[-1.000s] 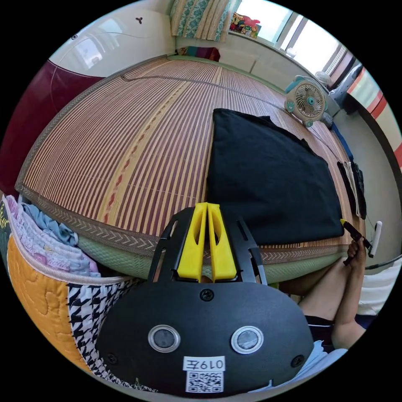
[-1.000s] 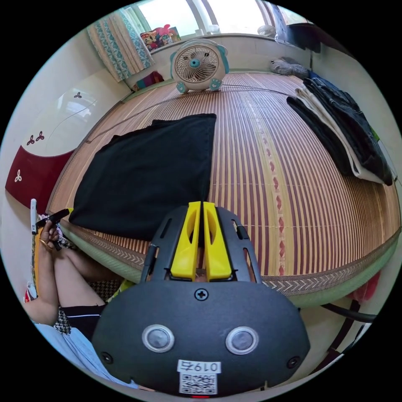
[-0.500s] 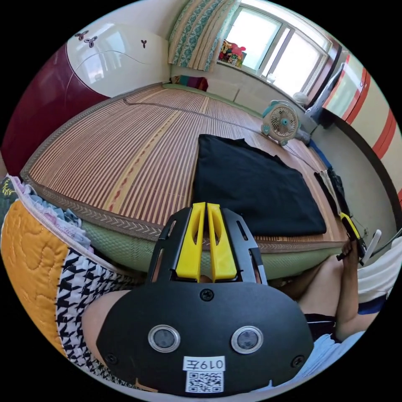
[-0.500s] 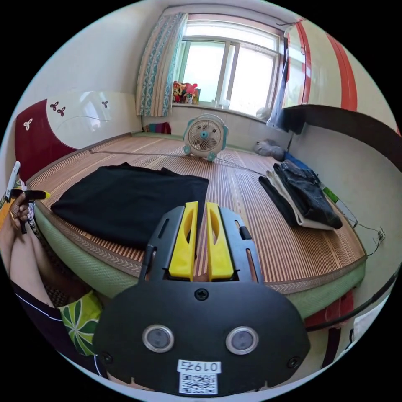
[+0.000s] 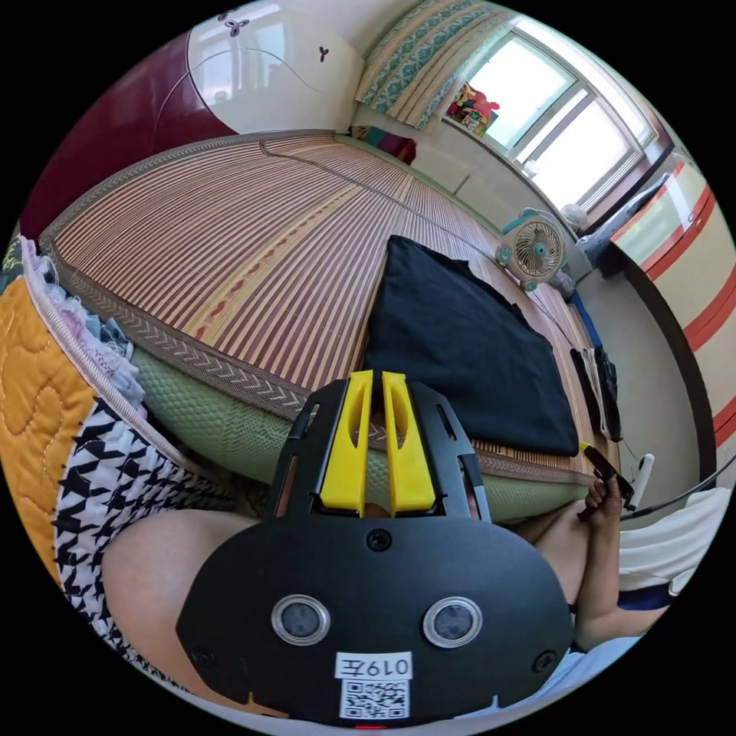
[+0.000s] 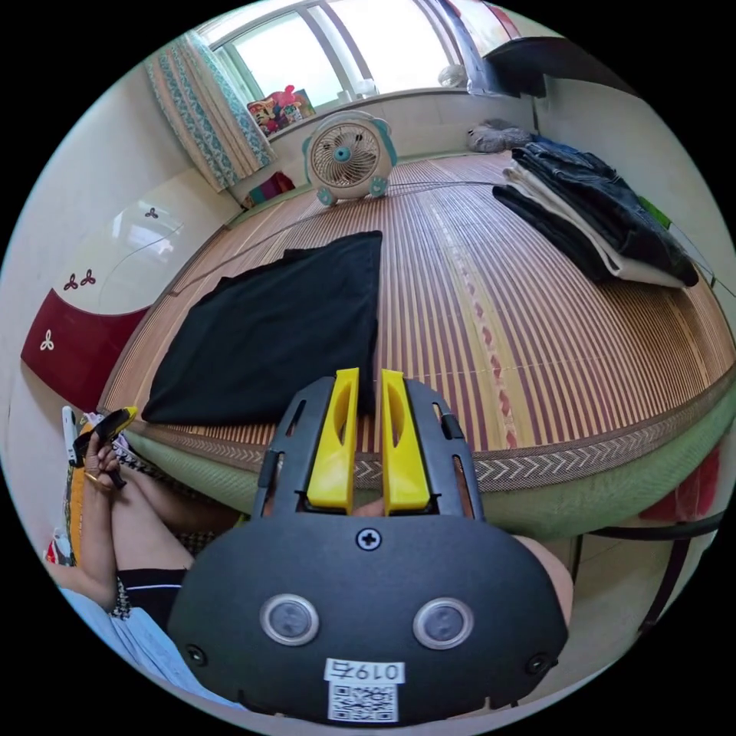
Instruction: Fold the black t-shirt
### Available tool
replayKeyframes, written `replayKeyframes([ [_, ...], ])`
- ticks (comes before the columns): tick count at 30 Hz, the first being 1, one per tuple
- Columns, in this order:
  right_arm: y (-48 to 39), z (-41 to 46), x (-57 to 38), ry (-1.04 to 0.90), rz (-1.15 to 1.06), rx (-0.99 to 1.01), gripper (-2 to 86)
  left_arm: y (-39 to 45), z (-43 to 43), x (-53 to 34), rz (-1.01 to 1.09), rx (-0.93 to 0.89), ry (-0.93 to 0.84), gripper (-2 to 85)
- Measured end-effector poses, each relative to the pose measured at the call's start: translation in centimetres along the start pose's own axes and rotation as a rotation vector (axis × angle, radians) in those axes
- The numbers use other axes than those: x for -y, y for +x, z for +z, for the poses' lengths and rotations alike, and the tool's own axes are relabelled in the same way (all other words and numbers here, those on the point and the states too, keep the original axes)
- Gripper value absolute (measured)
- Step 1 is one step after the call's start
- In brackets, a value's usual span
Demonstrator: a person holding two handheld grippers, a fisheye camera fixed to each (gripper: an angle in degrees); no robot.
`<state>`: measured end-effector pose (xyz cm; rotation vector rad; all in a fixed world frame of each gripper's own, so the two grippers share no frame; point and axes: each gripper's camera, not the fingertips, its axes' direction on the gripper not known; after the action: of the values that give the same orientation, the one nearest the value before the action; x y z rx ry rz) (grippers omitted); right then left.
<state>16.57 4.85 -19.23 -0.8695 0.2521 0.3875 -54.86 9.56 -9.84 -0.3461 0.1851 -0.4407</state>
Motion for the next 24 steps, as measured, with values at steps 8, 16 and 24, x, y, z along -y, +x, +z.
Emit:
replayKeyframes([
  [8, 0.5, 1.5, 0.3, -0.087, -0.037, -0.027, 4.9, -0.9, 0.7, -1.0, -0.006, 0.007, -0.041, 1.2],
  [16, 2.0, 1.6, 0.5, -0.090, -0.035, -0.023, 4.5, -1.2, 0.4, -2.1, 0.004, 0.019, -0.037, 1.1],
  [24, 3.4, 1.8, 0.8, -0.094, -0.030, -0.022, 3.1, 0.6, -1.4, -4.0, 0.197, 0.084, 0.136, 0.8],
])
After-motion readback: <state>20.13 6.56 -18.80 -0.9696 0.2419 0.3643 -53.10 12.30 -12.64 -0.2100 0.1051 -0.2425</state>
